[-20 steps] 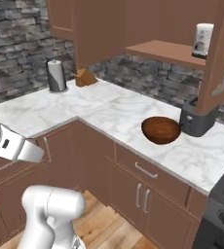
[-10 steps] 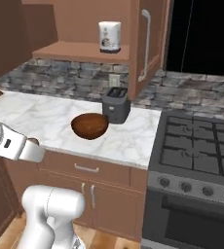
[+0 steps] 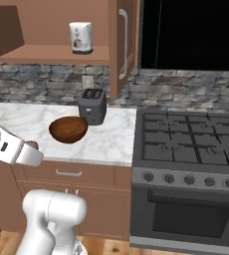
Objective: Pick the egg and butter from the fridge and place them by the bowl for mixing.
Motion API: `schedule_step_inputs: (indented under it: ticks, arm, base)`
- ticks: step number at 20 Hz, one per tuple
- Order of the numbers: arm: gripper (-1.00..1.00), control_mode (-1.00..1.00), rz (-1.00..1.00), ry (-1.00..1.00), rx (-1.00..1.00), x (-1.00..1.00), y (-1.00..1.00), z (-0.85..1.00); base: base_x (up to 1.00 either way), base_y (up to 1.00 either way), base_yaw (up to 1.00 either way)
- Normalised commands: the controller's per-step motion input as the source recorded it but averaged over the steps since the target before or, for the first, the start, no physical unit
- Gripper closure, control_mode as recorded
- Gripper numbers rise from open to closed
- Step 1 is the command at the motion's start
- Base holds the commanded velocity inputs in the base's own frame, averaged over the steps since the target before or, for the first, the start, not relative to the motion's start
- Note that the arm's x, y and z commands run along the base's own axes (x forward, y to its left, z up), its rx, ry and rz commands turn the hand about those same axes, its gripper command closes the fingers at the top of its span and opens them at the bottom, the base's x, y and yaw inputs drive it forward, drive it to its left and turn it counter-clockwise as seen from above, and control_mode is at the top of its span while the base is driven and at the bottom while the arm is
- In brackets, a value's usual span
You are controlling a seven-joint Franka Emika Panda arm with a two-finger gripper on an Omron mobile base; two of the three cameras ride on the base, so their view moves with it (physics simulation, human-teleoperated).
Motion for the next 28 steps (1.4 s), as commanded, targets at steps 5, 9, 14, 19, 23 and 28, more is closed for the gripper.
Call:
schedule_step_inputs:
  ticks: [5, 9, 14, 19, 23, 28]
  arm:
    - [1.00, 1.00, 0.00, 0.00, 0.00, 0.00, 0.00, 0.00]
    - [1.00, 1.00, 0.00, 0.00, 0.00, 0.00, 0.00, 0.00]
    - [1.00, 1.00, 0.00, 0.00, 0.00, 0.00, 0.00, 0.00]
    - [1.00, 1.00, 0.00, 0.00, 0.00, 0.00, 0.00, 0.00]
    - [1.00, 1.00, 0.00, 0.00, 0.00, 0.00, 0.00, 0.00]
    - [1.00, -1.00, 0.04, 0.17, 0.00, 0.03, 0.55, -0.03]
  base:
    - [0.40, 0.63, 0.00]
    - [0.59, 0.44, 0.01]
    - [0.58, 0.03, 0.00]
    - [0.60, 0.00, 0.00]
    - [0.35, 0.28, 0.01]
    - [0.09, 0.27, 0.01]
